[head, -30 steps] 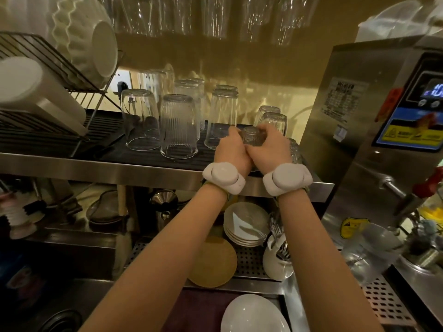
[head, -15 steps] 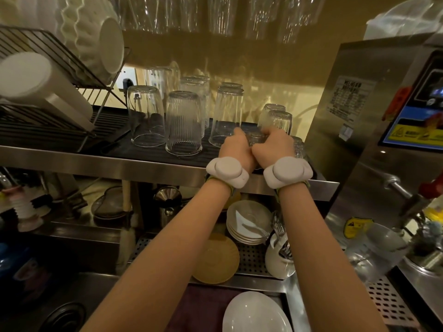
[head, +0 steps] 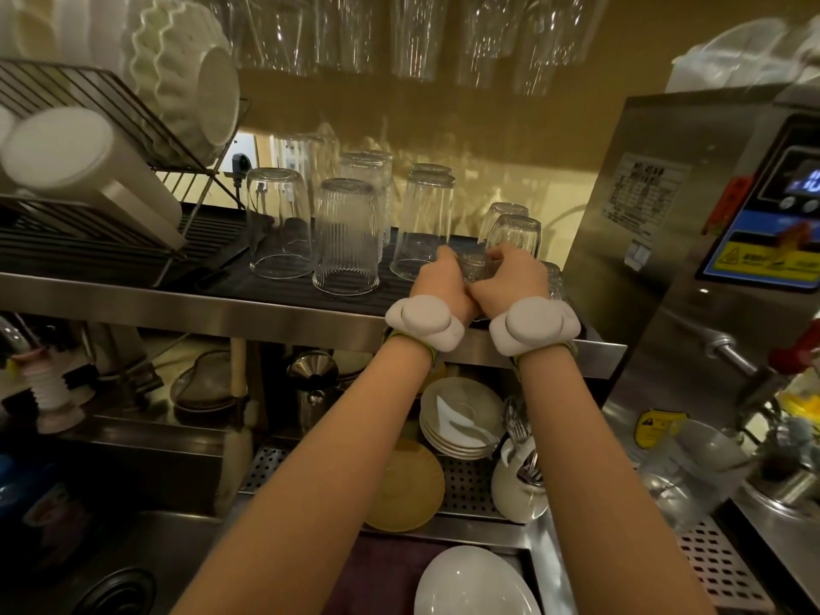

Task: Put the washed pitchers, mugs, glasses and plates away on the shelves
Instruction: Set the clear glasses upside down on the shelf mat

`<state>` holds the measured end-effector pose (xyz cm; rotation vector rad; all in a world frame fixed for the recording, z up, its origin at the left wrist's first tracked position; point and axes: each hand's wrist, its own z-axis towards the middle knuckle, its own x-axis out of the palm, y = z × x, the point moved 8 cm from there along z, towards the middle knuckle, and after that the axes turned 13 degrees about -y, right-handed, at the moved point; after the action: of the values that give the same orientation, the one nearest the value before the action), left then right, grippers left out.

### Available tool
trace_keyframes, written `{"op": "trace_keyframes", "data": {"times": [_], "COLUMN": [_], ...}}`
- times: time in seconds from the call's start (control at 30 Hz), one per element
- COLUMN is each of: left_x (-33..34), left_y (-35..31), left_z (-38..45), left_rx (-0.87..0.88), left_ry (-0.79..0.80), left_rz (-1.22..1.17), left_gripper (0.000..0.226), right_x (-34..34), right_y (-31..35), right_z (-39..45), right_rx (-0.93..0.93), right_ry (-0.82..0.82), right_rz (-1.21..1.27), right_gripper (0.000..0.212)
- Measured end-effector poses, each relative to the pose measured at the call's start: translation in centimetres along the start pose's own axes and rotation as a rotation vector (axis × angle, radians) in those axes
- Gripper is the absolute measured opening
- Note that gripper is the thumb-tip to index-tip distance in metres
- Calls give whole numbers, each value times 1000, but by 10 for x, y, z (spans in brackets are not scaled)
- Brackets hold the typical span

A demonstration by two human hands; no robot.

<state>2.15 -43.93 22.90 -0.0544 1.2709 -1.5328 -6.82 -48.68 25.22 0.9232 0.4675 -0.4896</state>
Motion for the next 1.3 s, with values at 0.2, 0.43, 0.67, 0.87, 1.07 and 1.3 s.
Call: {"op": "trace_keyframes", "data": {"times": [0.2, 0.43, 0.67, 0.87, 1.07, 1.3], "left_x": [-3, -9, -35, -41, -37, 5], "left_y": [1, -1, -3, 21, 82, 186], "left_z": [-1, -9, -52, -108, -139, -152], "left_rx": [55, 102, 279, 495, 371, -25], "left_ry": [-1, -41, -306, -283, -228, 97], "left_rz": [-60, -163, -192, -127, -60, 459], "left_gripper": [59, 72, 30, 37, 32, 22], "right_x": [-3, -20, -39, -33, 5, 84], "right_y": [-4, -5, -5, -11, -38, -111], "right_z": [-8, -19, -51, -100, -148, -188], "right_rx": [5, 54, 86, 106, 217, 466], "right_ry": [-31, -175, -411, -534, -455, -84], "right_rz": [82, 189, 378, 550, 562, 40], "right_gripper": [64, 48, 10, 9, 10, 26]}}
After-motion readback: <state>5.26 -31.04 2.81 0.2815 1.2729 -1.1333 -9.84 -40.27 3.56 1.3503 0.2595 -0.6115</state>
